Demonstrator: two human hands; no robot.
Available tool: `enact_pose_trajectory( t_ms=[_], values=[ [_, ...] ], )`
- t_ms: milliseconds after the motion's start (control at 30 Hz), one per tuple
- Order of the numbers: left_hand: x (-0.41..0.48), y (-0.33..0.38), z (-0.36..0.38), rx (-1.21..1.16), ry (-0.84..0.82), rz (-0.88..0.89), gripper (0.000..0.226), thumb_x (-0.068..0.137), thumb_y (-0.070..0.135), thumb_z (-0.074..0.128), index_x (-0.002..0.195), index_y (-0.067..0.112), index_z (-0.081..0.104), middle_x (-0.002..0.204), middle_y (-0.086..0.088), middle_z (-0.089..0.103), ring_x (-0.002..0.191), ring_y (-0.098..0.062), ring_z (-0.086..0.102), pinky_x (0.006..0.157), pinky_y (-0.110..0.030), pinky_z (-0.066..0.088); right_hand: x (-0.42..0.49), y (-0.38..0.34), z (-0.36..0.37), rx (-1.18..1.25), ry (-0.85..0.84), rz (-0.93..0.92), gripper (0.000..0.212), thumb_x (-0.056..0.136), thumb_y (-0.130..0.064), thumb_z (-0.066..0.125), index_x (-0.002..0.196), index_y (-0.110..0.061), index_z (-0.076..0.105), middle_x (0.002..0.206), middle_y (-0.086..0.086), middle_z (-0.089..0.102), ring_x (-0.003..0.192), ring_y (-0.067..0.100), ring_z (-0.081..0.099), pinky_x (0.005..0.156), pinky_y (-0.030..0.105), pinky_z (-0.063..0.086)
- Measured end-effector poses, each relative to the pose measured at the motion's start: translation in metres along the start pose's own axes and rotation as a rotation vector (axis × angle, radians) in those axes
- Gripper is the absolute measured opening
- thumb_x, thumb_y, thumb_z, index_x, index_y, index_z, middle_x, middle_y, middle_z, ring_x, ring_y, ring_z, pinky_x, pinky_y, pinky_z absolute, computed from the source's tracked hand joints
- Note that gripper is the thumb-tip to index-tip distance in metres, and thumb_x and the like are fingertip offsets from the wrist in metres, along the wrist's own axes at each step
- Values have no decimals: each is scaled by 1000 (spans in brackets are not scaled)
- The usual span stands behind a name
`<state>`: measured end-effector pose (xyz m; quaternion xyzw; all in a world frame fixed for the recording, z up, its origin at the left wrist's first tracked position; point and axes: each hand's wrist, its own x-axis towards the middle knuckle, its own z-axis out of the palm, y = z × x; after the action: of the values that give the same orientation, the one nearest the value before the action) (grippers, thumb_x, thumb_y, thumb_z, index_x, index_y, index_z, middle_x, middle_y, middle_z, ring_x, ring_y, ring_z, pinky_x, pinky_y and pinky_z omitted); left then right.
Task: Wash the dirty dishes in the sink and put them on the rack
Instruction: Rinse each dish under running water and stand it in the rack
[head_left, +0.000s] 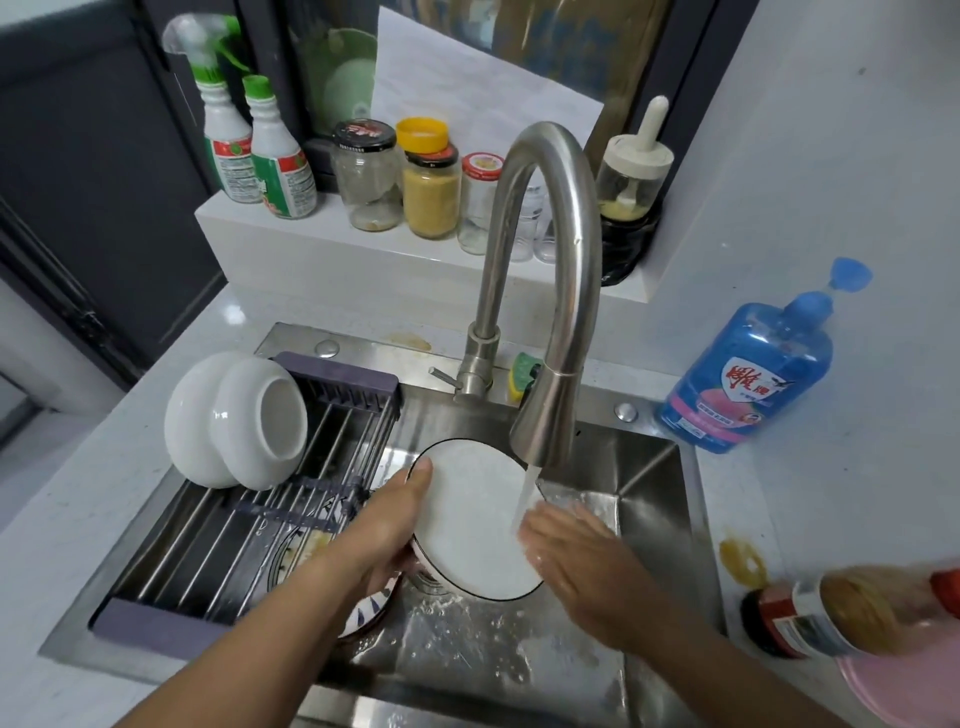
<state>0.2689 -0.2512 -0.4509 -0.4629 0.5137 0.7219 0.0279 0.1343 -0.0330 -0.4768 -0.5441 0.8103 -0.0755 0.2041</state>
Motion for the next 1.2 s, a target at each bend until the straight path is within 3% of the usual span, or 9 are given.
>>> enact_pose_trajectory(
  t_ms=[67,233,400,567,733,867,1000,1100,1200],
  values=[
    [0,8,-7,41,-19,-41,41,105,56,37,124,30,63,108,-2,78,102,-28,73,83,-48,60,13,1,-7,55,72,55,63,103,-59,10,144,-29,47,159,-8,35,147,8,29,122,42,23],
    [-12,35,-14,102,-130,-135,45,103,51,48,120,14,68,96,-5,79,79,-21,75,60,-32,58,51,5,-12,641,130,374,53,95,-28,59,144,-38,41,140,-7,54,105,14,65,88,36,54],
    [-23,27,-7,-119,-93,-80,36,97,37,63,124,13,65,111,-12,77,101,-30,74,86,-41,60,57,-5,6,1092,158,563,20,100,-11,53,103,-16,72,89,-2,77,75,10,68,67,22,51],
    [-35,-39,23,-178,120,124,80,76,14,81,141,38,43,127,-4,69,109,-28,70,96,-52,57,50,-37,56,1298,433,836,18,102,-21,53,110,-15,68,100,3,75,90,23,71,78,39,59],
    [-42,-29,15,-16,14,174,74,79,-7,54,138,36,44,120,-7,67,92,-24,65,61,-27,57,48,-39,53,1236,420,808,15,101,-18,55,106,-11,67,90,5,75,79,21,69,67,35,57],
    [-42,8,-7,23,-190,-22,53,87,-9,44,132,17,53,99,-13,74,77,-28,70,61,-39,62,54,-11,9,1163,152,623,19,100,-12,51,103,-13,70,81,0,76,69,15,70,60,24,51],
    [-47,18,-10,113,-174,-50,56,102,24,58,153,25,36,141,-8,58,113,-27,66,105,-49,50,57,3,-9,1254,-74,729,38,95,-11,56,127,-26,67,112,6,76,99,33,73,77,37,55],
    [-61,19,-10,693,-151,298,72,91,68,55,155,46,29,165,17,15,148,-13,24,123,-44,23,56,1,-22,1211,-125,831,37,95,-10,48,121,-25,70,79,7,67,62,25,57,55,24,34],
    [-70,14,-5,1060,-281,489,73,79,73,67,145,55,41,157,26,33,147,-8,28,121,-38,28,58,-6,-41,1208,-171,894,29,98,-1,37,107,-8,64,60,8,54,44,17,48,42,13,19]
  ],
)
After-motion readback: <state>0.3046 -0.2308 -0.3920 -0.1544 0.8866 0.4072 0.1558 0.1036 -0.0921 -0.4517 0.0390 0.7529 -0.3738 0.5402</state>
